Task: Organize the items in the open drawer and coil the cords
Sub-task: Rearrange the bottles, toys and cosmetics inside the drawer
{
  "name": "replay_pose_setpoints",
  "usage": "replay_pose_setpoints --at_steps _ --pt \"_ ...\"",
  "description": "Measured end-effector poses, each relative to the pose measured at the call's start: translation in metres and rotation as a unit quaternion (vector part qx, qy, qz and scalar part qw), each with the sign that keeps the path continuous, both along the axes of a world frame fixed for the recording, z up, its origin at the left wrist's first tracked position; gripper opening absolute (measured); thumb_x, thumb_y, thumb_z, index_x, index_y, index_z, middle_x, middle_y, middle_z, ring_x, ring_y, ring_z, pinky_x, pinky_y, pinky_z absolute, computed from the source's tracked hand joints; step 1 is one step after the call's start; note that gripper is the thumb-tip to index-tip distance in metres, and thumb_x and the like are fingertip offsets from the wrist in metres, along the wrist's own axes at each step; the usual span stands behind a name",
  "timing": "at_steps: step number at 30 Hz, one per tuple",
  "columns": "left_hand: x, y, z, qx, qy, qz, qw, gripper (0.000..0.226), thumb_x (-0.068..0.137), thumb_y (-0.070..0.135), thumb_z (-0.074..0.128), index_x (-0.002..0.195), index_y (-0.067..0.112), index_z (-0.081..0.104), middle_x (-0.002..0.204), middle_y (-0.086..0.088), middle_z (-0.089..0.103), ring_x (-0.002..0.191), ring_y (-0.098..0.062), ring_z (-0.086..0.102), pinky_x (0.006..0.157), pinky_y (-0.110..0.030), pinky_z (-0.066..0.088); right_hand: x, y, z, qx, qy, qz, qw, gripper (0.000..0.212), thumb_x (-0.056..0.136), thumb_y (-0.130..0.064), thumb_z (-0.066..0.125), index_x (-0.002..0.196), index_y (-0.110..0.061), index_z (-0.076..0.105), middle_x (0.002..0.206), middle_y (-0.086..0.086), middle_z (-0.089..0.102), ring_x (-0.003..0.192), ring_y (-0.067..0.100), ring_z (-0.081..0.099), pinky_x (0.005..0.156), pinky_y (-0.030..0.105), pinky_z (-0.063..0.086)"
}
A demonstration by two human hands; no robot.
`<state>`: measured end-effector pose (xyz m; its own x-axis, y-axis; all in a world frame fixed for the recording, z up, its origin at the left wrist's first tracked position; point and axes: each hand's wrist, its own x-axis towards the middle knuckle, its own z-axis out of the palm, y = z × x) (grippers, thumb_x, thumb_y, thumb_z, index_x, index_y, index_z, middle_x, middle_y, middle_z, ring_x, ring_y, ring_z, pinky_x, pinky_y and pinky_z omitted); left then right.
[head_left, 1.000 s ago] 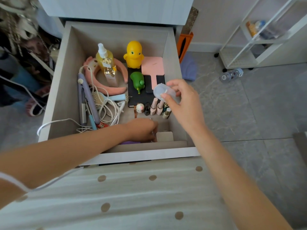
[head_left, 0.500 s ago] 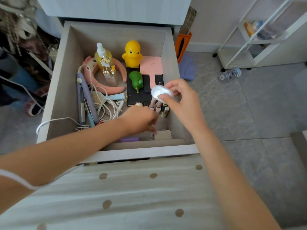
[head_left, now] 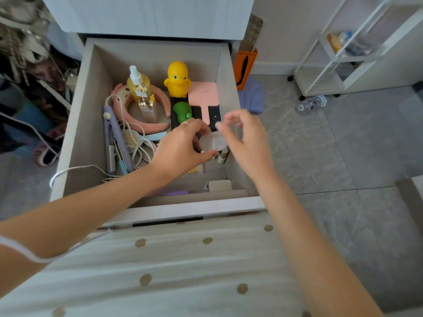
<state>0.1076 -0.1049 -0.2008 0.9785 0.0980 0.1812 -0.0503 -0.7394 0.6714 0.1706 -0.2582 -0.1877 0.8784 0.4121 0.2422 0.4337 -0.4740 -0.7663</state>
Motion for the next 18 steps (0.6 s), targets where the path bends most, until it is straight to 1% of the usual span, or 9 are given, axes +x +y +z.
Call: replay_pose_setpoints --at_steps 1,3,5,8,10,12,14,16,18 --pt "-0.001 0.0 -0.002 0.011 0.038 -0.008 0.999 0.04 0.069 0.038 0.078 0.099 0.022 0.057 0.091 0.008 0.06 0.077 -0.013 0.062 0.065 -0.033 0.051 0.0 0.0 0.001 0.021 0.005 -0.027 0.999 0.024 0.092 -0.037 0.052 0.106 -0.018 0.057 0.096 -0.012 0.058 0.091 0.002 0.052 0.085 0.017 0.042" --pt "-0.002 -0.002 -0.006 0.122 0.123 -0.073 0.982 0.043 0.068 0.048 0.074 0.1 0.026 0.056 0.095 0.011 0.059 0.086 -0.015 0.06 0.067 -0.028 0.044 0.002 -0.001 0.001 0.046 0.031 -0.06 0.997 0.018 0.097 -0.029 0.044 0.106 -0.016 0.054 0.097 -0.008 0.058 0.09 0.006 0.054 0.076 0.008 0.038" --pt "-0.002 -0.011 -0.01 0.25 0.164 -0.15 0.942 0.043 0.071 0.054 0.069 0.101 0.028 0.052 0.108 0.009 0.06 0.096 -0.019 0.057 0.069 -0.028 0.037 0.004 -0.002 0.0 0.043 0.043 -0.063 0.996 0.022 0.098 -0.027 0.04 0.107 -0.014 0.055 0.097 -0.003 0.061 0.089 0.009 0.056 0.072 0.005 0.037" --pt "0.003 -0.024 -0.019 0.305 0.195 -0.201 0.91 0.046 0.077 0.048 0.066 0.111 0.02 0.05 0.131 -0.002 0.053 0.117 -0.025 0.051 0.077 -0.033 0.038 0.004 -0.001 0.0 0.04 0.043 -0.053 0.997 0.027 0.098 -0.03 0.037 0.106 -0.012 0.056 0.097 -0.001 0.063 0.089 0.009 0.057 0.071 0.004 0.036" --pt "0.01 -0.028 -0.025 0.26 0.219 -0.2 0.919 0.046 0.075 0.043 0.071 0.108 0.018 0.053 0.125 -0.006 0.055 0.114 -0.028 0.053 0.078 -0.033 0.045 0.005 -0.001 -0.001 0.037 0.041 -0.05 0.997 0.026 0.098 -0.028 0.037 0.106 -0.012 0.056 0.096 -0.001 0.062 0.09 0.009 0.057 0.071 0.004 0.036" --pt "0.014 -0.028 -0.03 0.155 0.255 -0.193 0.935 0.042 0.07 0.037 0.078 0.1 0.016 0.057 0.106 -0.004 0.061 0.091 -0.02 0.059 0.074 -0.032 0.048 0.006 -0.002 -0.002 0.032 0.035 -0.046 0.998 0.021 0.097 -0.02 0.039 0.105 -0.013 0.056 0.094 -0.002 0.061 0.089 0.009 0.057 0.073 0.006 0.037" --pt "0.014 -0.025 -0.033 0.056 0.298 -0.18 0.936 0.039 0.07 0.029 0.081 0.098 0.012 0.061 0.096 -0.002 0.061 0.068 -0.007 0.055 0.063 -0.021 0.046 0.007 -0.003 -0.003 0.029 0.032 -0.042 0.998 0.018 0.093 -0.011 0.042 0.104 -0.013 0.056 0.092 -0.004 0.058 0.089 0.011 0.057 0.074 0.008 0.039" --pt "0.01 -0.021 -0.033 -0.04 0.338 -0.163 0.926 0.033 0.072 0.021 0.08 0.098 0.01 0.063 0.093 0.002 0.061 0.062 -0.004 0.059 0.054 -0.011 0.045 0.008 -0.003 -0.004 0.029 0.032 -0.041 0.998 0.019 0.09 -0.004 0.044 0.103 -0.014 0.055 0.09 -0.005 0.057 0.089 0.013 0.058 0.074 0.007 0.039" --pt "0.007 -0.018 -0.033 -0.102 0.358 -0.148 0.916 0.024 0.077 0.01 0.075 0.099 0.007 0.064 0.089 0.004 0.064 0.062 -0.011 0.066 0.055 -0.011 0.049 0.008 -0.003 -0.004 0.032 0.034 -0.043 0.998 0.02 0.089 -0.003 0.044 0.103 -0.013 0.055 0.089 -0.005 0.056 0.088 0.013 0.058 0.074 0.006 0.039"
